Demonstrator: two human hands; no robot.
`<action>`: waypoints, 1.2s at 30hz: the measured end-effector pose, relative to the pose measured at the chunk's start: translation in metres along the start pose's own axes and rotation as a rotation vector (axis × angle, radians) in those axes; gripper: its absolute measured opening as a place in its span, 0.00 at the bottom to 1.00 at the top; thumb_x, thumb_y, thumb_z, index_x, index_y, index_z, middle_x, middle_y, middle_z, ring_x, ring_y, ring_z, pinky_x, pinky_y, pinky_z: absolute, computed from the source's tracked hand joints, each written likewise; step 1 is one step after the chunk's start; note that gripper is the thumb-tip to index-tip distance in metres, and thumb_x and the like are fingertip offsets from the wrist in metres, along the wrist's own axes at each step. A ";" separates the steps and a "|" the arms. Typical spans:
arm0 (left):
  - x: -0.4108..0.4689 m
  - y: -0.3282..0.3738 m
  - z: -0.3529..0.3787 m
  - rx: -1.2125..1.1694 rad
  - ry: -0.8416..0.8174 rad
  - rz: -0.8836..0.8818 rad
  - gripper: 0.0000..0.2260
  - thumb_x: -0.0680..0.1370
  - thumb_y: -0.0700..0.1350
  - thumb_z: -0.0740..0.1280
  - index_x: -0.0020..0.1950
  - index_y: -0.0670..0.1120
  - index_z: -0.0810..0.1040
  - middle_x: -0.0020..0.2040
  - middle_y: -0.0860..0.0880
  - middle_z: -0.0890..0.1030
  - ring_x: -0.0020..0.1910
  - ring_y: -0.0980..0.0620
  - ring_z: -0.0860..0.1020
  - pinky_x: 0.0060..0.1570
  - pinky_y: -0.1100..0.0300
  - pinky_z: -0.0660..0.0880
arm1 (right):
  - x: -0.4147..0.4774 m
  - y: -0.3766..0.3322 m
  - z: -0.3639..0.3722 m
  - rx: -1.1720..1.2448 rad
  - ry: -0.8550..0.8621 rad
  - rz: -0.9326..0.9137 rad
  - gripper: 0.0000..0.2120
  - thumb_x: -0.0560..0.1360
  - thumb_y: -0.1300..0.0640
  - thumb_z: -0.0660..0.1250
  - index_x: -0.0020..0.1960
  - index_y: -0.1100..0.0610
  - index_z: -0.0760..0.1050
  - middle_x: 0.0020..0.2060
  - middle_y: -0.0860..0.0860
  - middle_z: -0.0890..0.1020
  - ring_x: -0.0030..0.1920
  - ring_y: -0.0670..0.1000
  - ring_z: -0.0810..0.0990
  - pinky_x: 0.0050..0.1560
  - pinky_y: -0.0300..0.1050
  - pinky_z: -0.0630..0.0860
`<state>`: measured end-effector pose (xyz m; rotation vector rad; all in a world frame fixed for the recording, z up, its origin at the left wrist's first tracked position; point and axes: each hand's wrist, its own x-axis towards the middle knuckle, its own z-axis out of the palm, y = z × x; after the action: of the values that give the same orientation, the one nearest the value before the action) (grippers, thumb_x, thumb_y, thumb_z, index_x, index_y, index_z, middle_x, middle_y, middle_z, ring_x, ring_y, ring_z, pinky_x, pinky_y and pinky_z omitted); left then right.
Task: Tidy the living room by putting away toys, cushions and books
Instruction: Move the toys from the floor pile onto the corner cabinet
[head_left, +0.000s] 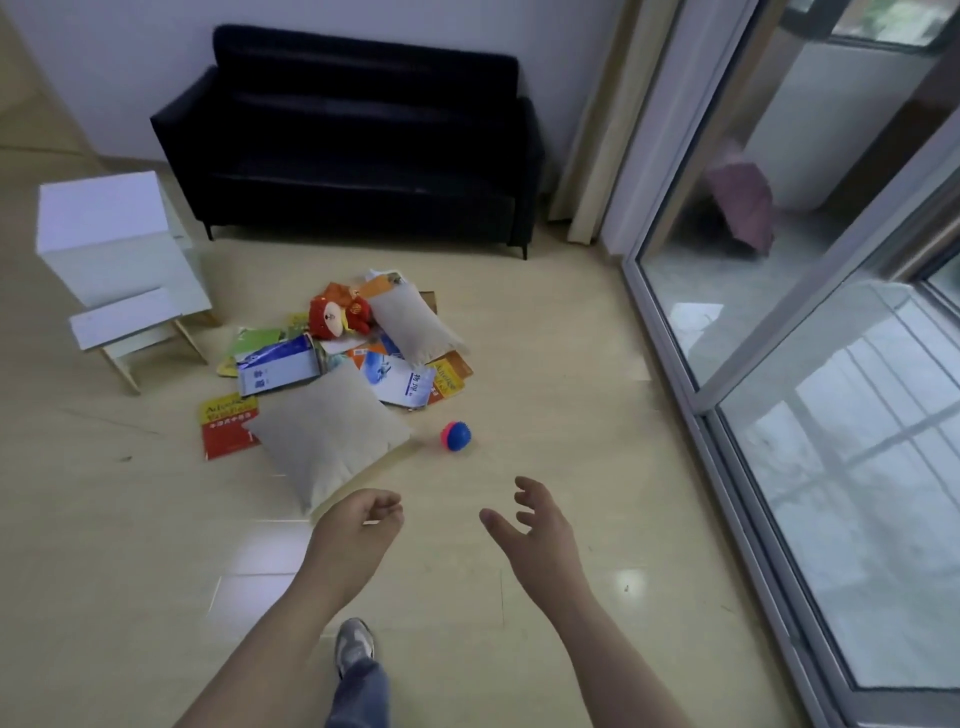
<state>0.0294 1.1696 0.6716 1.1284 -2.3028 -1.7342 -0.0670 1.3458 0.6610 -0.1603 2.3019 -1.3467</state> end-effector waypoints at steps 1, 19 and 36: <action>0.013 0.002 -0.003 0.005 -0.001 -0.005 0.06 0.77 0.40 0.66 0.49 0.51 0.78 0.51 0.49 0.82 0.53 0.50 0.79 0.56 0.53 0.73 | 0.012 -0.005 0.004 -0.005 0.001 0.005 0.29 0.74 0.49 0.71 0.71 0.50 0.65 0.64 0.48 0.73 0.60 0.48 0.74 0.54 0.40 0.69; 0.267 0.045 -0.083 0.155 -0.069 -0.020 0.05 0.77 0.43 0.66 0.51 0.50 0.79 0.50 0.52 0.81 0.50 0.54 0.77 0.49 0.62 0.70 | 0.221 -0.094 0.083 -0.085 0.064 0.141 0.29 0.74 0.49 0.70 0.72 0.51 0.63 0.66 0.50 0.72 0.61 0.49 0.73 0.56 0.43 0.72; 0.472 0.109 -0.010 0.175 -0.034 -0.143 0.10 0.77 0.44 0.67 0.57 0.46 0.79 0.51 0.49 0.81 0.52 0.51 0.78 0.52 0.59 0.72 | 0.475 -0.096 0.041 -0.175 -0.037 0.227 0.31 0.73 0.48 0.71 0.72 0.53 0.63 0.66 0.52 0.72 0.63 0.52 0.73 0.61 0.49 0.73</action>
<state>-0.3682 0.9052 0.5915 1.3329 -2.4933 -1.6335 -0.4819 1.1095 0.5676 0.0199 2.3247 -1.0236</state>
